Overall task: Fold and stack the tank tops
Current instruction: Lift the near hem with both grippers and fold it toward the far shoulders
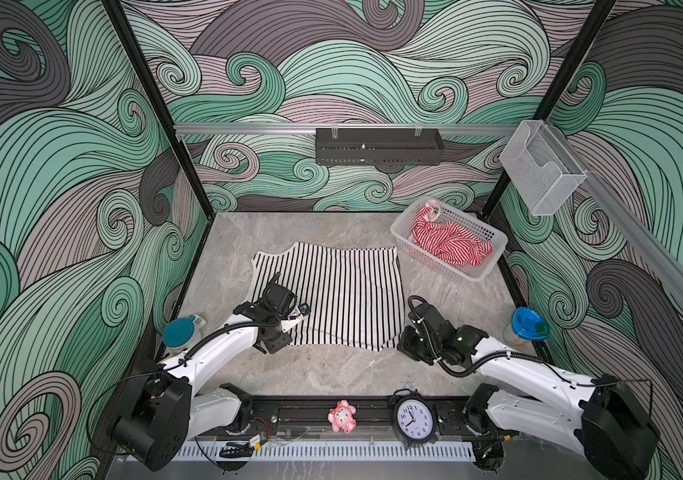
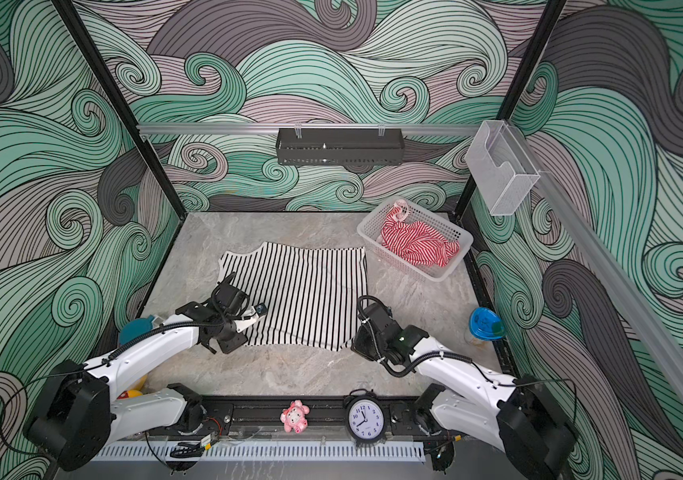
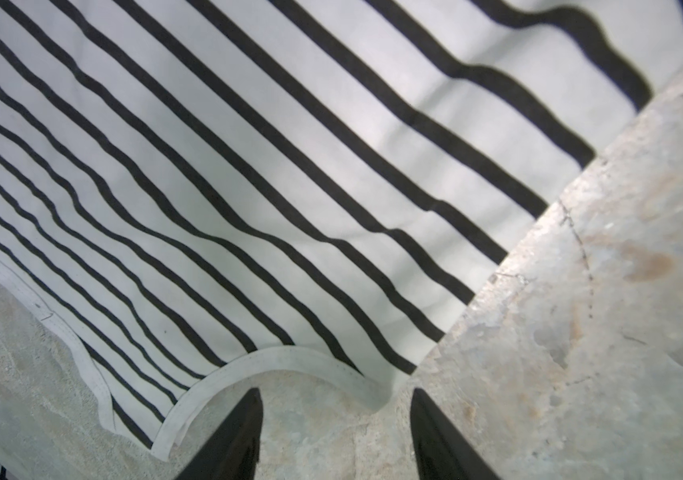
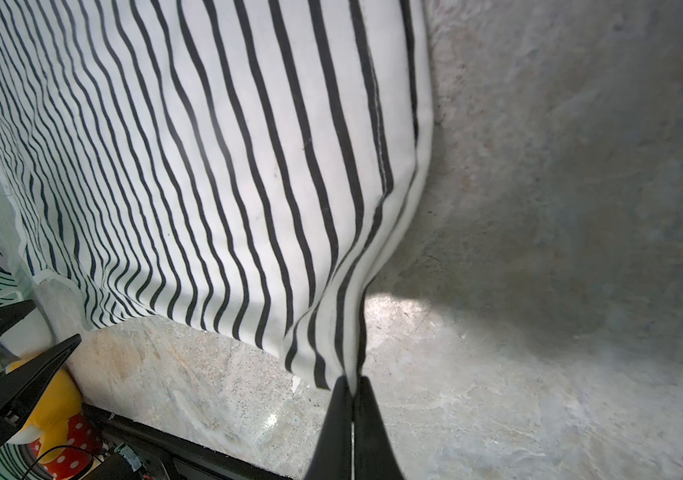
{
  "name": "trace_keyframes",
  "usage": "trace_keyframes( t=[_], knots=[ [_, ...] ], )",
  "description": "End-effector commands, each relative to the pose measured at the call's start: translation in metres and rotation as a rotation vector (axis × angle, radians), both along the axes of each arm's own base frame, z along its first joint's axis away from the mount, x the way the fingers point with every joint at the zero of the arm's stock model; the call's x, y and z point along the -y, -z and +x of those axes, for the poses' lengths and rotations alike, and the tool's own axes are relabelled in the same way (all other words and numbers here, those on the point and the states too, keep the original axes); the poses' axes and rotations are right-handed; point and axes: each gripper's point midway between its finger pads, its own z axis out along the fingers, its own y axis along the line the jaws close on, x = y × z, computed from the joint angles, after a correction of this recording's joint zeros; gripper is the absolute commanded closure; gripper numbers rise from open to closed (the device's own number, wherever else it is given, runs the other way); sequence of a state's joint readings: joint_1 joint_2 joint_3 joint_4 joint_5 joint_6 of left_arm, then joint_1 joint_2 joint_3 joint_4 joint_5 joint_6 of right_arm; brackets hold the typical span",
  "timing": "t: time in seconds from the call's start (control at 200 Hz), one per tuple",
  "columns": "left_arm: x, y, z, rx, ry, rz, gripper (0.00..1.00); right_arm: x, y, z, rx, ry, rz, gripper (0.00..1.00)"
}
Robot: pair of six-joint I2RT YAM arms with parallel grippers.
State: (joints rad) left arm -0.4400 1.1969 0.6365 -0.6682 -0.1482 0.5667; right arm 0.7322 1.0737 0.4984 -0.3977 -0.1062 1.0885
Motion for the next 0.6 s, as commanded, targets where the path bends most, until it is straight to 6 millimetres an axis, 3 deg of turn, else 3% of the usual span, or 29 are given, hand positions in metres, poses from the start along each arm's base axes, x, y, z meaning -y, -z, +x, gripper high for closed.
trace_keyframes(
  t=[0.0, 0.596],
  knots=[
    [-0.002, 0.010, -0.013, -0.059, 0.048, 0.025, 0.41, 0.003, -0.003, 0.005, 0.009, 0.019, -0.017, 1.00],
    [0.006, 0.026, -0.025, -0.161, 0.114, 0.002, 0.54, 0.002, -0.006, 0.010, 0.014, 0.025, -0.009, 1.00]
  ],
)
